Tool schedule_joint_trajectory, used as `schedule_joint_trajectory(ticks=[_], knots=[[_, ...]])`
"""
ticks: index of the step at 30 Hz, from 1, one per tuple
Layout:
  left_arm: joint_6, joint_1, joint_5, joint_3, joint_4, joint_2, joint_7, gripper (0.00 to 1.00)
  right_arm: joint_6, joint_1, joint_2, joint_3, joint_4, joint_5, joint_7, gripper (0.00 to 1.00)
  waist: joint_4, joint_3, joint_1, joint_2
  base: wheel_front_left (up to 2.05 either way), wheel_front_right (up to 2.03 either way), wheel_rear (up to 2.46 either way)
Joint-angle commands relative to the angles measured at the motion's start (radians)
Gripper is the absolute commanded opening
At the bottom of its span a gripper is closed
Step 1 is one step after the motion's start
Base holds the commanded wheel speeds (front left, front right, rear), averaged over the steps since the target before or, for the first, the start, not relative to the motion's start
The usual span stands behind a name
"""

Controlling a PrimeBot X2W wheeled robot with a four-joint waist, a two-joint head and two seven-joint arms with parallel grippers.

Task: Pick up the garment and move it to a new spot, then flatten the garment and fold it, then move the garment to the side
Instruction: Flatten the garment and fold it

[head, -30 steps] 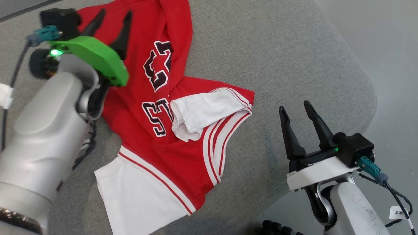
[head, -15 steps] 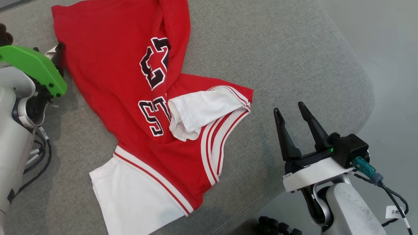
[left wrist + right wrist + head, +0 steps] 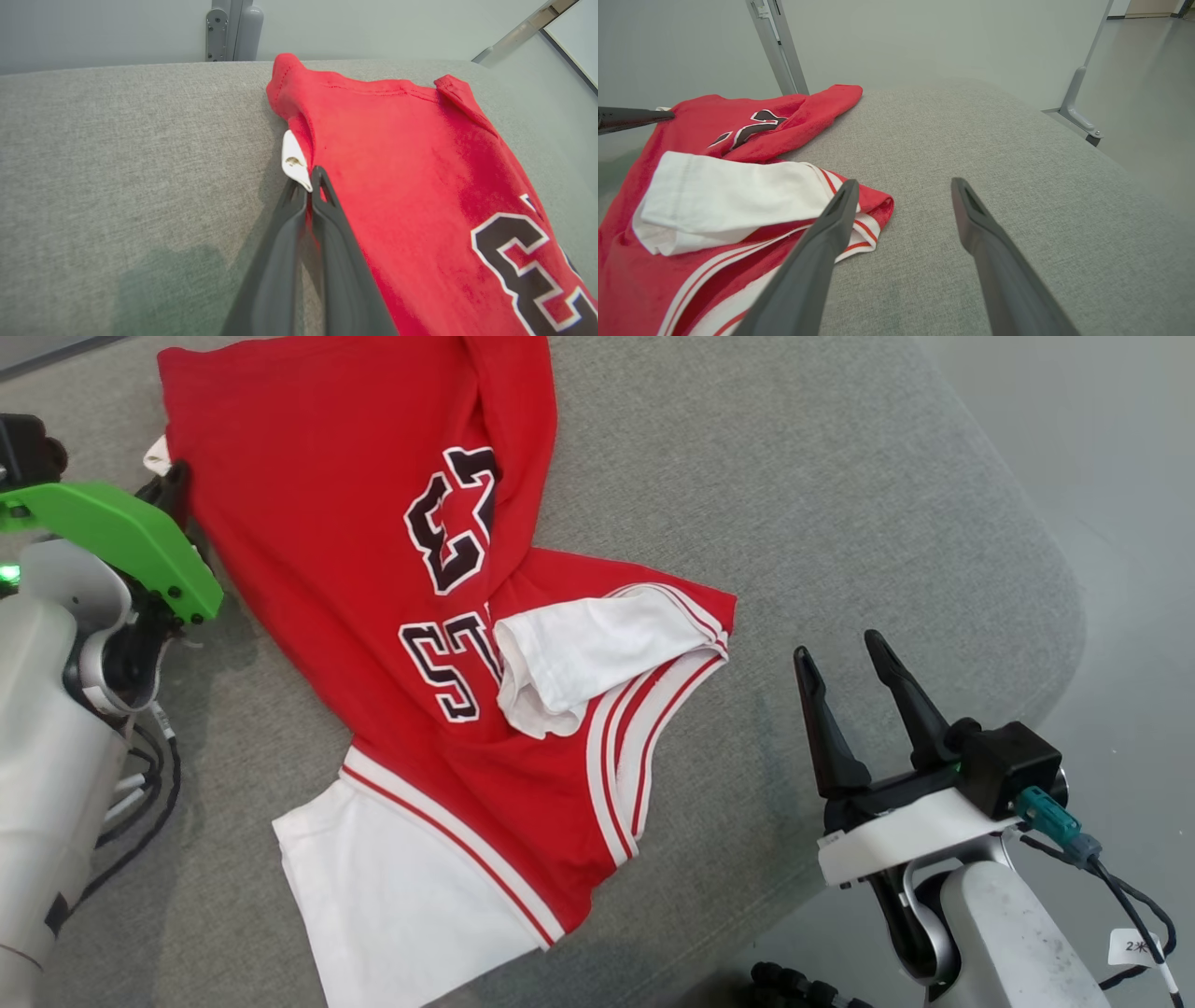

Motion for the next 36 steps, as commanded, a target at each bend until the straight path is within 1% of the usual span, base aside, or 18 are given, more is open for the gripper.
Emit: schedule_joint_trajectory(ticks=[1, 5, 8, 10, 13, 17, 19, 21, 23, 25, 26, 28, 30, 31, 32, 33, 34, 36], knots=[[-0.009, 0.03, 0.003, -0.001, -0.014, -0.004, -0.019, 0.0, 0.0, 0.017, -0.001, -0.006, 0.0, -0.013, -0.003, 1.0, 0.037, -0.023, 0.0, 0.0, 0.0, 0.0, 0.0], [-0.007, 0.089, 0.003, 0.013, -0.08, -0.016, -0.108, 0.0, 0.0, 0.031, -0.001, -0.026, 0.005, -0.037, -0.003, 1.0, 0.105, -0.063, 0.0, 0.0, 0.0, 0.0, 0.0], [0.024, 0.172, 0.014, 0.019, -0.145, -0.014, -0.184, 0.0, 0.0, 0.053, -0.001, -0.041, 0.006, -0.063, -0.003, 1.0, 0.17, -0.098, 0.0, 0.0, 0.0, 0.0, 0.0], [0.059, 0.232, 0.026, 0.023, -0.188, -0.005, -0.234, 0.0, 0.0, 0.061, -0.002, -0.046, 0.009, -0.079, -0.003, 1.0, 0.211, -0.119, 0.0, 0.0, 0.0, 0.0, 0.0], [0.124, 0.37, 0.02, 0.033, -0.274, -0.003, -0.31, 0.0, 0.0, 0.085, -0.002, -0.055, 0.012, -0.104, -0.003, 1.0, 0.284, -0.156, 0.0, 0.0, 0.0, 0.0, 0.0], [0.22, 0.573, 0.022, 0.082, -0.406, 0.001, -0.364, 0.0, 0.0, 0.106, -0.002, -0.062, 0.015, -0.135, -0.003, 1.0, 0.371, -0.193, 0.0, 0.0, 0.0, 0.0, 0.0], [0.274, 0.688, 0.035, 0.117, -0.48, -0.014, -0.372, 0.0, 0.0, 0.117, -0.002, -0.062, 0.017, -0.151, -0.003, 1.0, 0.414, -0.209, 0.0, 0.0, 0.0, 0.0, 0.0], [0.321, 0.78, 0.066, 0.185, -0.558, -0.035, -0.375, 0.0, 0.0, 0.122, -0.005, -0.069, 0.017, -0.159, -0.003, 1.0, 0.454, -0.217, 0.0, 0.0, 0.0, 0.0, 0.0], [0.355, 0.89, 0.106, 0.258, -0.641, -0.079, -0.374, 0.0, 0.0, 0.129, -0.01, -0.069, 0.017, -0.164, -0.003, 1.0, 0.489, -0.224, 0.0, 0.0, 0.0, 0.0, 0.0], [0.379, 0.978, 0.163, 0.3, -0.709, -0.111, -0.372, 0.0, 0.0, 0.135, -0.016, -0.066, 0.016, -0.167, -0.003, 1.0, 0.519, -0.229, 0.0, 0.0, 0.0, 0.0, 0.0], [0.383, 1.007, 0.181, 0.324, -0.742, -0.134, -0.372, 0.0, 0.0, 0.136, -0.018, -0.064, 0.016, -0.166, -0.003, 1.0, 0.531, -0.229, 0.0, 0.0, 0.0, 0.0, 0.0], [0.375, 1.059, 0.214, 0.331, -0.77, -0.171, -0.372, 0.0, 0.0, 0.132, -0.021, -0.056, 0.022, -0.164, -0.003, 1.0, 0.546, -0.231, 0.0, 0.0, 0.0, 0.0, 0.0], [0.355, 1.082, 0.22, 0.313, -0.768, -0.189, -0.372, 0.02, 0.0, 0.119, -0.022, -0.044, 0.028, -0.163, -0.003, 1.0, 0.548, -0.231, 0.0, 0.0, 0.0, 0.0, 0.0], [0.344, 1.082, 0.226, 0.301, -0.764, -0.193, -0.372, 0.23, 0.0, 0.113, -0.022, -0.039, 0.03, -0.162, -0.003, 1.0, 0.546, -0.23, 0.0, 0.0, 0.0, 0.0, 0.0], [0.335, 1.081, 0.228, 0.29, -0.762, -0.198, -0.371, 0.51, 0.0, 0.106, -0.021, -0.034, 0.032, -0.16, -0.003, 1.0, 0.541, -0.23, 0.0, 0.0, 0.0, 0.0, 0.0], [0.33, 1.083, 0.226, 0.284, -0.761, -0.199, -0.367, 1.0, 0.0, 0.1, -0.02, -0.031, 0.033, -0.157, -0.003, 1.0, 0.533, -0.23, 0.0, 0.0, 0.0, 0.0, 0.0], [0.332, 1.084, 0.231, 0.285, -0.765, -0.192, -0.37, 1.0, 0.0, 0.097, -0.019, -0.029, 0.032, -0.156, -0.003, 1.0, 0.523, -0.23, 0.0, 0.0, 0.0, 0.0, 0.0], [0.357, 1.085, 0.26, 0.297, -0.779, -0.162, -0.37, 1.0, 0.0, 0.1, -0.015, -0.029, 0.032, -0.152, -0.003, 1.0, 0.501, -0.229, 0.0, 0.0, 0.0, 0.0, 0.0]])
